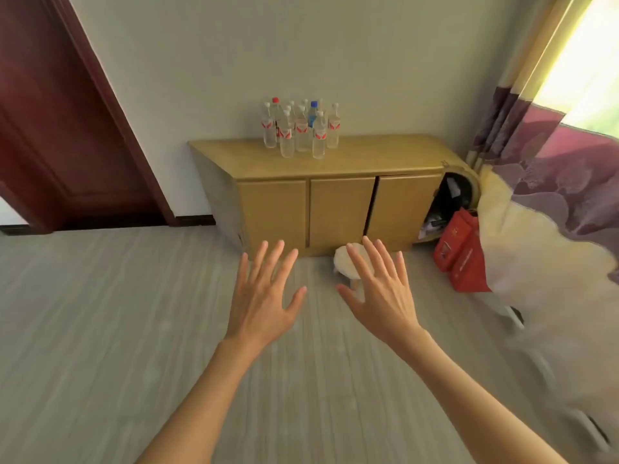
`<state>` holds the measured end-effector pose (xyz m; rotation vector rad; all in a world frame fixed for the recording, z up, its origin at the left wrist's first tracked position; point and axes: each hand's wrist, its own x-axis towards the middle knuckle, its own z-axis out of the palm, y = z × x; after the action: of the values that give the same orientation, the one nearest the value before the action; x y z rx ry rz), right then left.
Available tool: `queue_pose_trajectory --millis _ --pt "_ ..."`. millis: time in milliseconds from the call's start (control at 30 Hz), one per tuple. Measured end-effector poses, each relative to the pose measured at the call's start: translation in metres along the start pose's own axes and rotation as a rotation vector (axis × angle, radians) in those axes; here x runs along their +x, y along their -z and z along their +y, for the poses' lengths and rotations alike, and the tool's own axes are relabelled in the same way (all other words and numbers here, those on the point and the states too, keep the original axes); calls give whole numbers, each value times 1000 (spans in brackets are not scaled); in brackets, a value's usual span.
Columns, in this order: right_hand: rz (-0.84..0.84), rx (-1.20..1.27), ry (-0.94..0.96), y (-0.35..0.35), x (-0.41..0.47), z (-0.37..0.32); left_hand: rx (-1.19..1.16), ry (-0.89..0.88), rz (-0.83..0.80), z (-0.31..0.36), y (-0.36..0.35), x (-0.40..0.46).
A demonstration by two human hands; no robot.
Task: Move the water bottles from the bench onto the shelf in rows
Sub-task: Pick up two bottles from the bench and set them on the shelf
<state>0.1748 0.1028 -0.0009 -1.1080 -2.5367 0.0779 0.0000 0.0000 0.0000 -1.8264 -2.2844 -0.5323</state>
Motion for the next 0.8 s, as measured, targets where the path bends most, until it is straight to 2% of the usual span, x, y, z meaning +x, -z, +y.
queue_pose_trajectory --millis 167,533,800 --pt "-61 39 -62 -34 49 26 -72 77 -45 -21 -36 57" --pt "-123 136 -87 -100 218 114 -134 190 -82 -50 -135 206" --pt "-185 115 -19 -134 357 172 -150 252 -80 -88 -171 341"
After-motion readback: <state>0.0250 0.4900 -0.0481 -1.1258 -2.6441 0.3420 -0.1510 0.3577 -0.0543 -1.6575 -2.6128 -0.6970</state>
